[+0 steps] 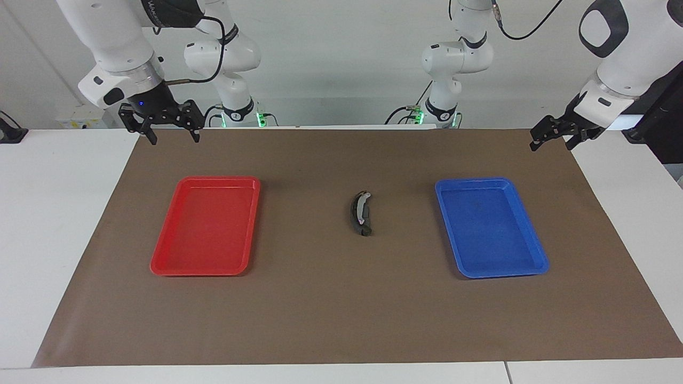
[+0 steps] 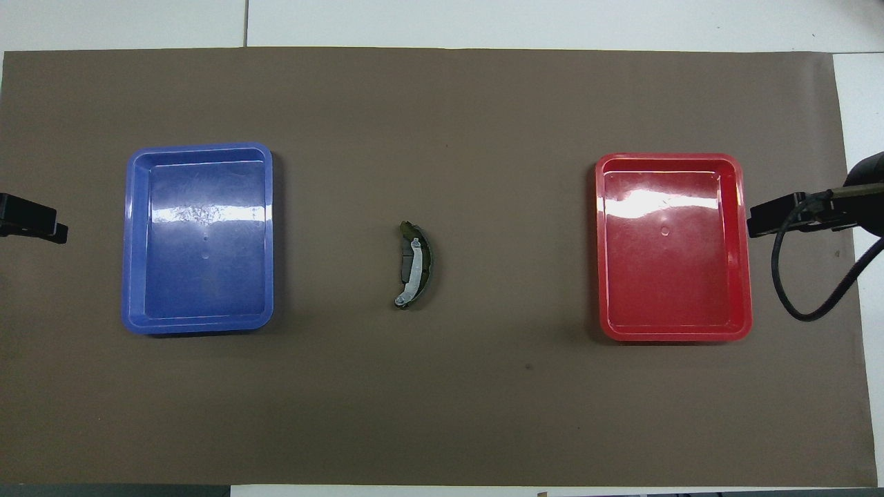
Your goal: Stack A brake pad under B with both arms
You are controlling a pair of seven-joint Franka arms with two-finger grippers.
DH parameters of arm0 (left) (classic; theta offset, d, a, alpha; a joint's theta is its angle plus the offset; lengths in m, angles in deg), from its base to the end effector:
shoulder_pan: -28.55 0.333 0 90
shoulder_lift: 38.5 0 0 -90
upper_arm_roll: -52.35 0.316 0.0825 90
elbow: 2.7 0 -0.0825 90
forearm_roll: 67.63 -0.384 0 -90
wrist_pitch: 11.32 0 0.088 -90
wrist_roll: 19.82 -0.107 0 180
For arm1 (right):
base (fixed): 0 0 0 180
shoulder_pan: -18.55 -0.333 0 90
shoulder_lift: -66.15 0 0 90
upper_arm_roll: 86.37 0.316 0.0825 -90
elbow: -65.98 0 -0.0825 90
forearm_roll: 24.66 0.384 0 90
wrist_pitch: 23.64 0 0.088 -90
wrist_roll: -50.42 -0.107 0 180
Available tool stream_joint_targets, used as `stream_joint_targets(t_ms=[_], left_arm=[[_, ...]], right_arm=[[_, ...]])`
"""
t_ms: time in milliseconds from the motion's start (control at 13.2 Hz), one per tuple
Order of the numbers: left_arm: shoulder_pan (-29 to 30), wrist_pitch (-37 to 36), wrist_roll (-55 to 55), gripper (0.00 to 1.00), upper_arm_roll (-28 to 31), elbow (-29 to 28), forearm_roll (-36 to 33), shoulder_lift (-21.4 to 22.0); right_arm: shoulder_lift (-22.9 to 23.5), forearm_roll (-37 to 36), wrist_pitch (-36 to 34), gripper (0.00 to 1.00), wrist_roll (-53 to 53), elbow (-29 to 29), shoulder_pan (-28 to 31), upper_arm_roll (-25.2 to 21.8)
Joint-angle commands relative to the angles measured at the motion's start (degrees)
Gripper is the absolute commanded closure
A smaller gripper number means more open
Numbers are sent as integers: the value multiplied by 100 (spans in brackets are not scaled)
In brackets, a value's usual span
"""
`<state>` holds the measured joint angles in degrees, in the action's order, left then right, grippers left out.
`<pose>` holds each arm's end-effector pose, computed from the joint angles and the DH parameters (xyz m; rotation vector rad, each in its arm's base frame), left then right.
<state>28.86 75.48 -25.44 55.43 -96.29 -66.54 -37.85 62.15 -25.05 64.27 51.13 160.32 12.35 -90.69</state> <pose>0.5419 0.0301 0.5968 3.1087 -0.0606 -0.1639 0.5280 0.0151 0.6235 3.1381 0.0712 -0.0669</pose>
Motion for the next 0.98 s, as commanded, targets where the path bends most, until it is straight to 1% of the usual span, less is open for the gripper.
stream_joint_targets(t_ms=[0,303,908], left_arm=[[14,-76,-36,0,-9,7,-109,14],[14,-76,-36,0,-9,7,-109,14],[22,-76,-36,0,-9,7,-109,14]], right_arm=[[-181,-111,147,0,-62,278,22,19],[-207,-111,138,0,-615,322,39,19],[-198,-278,147,0,-317,278,13,19]])
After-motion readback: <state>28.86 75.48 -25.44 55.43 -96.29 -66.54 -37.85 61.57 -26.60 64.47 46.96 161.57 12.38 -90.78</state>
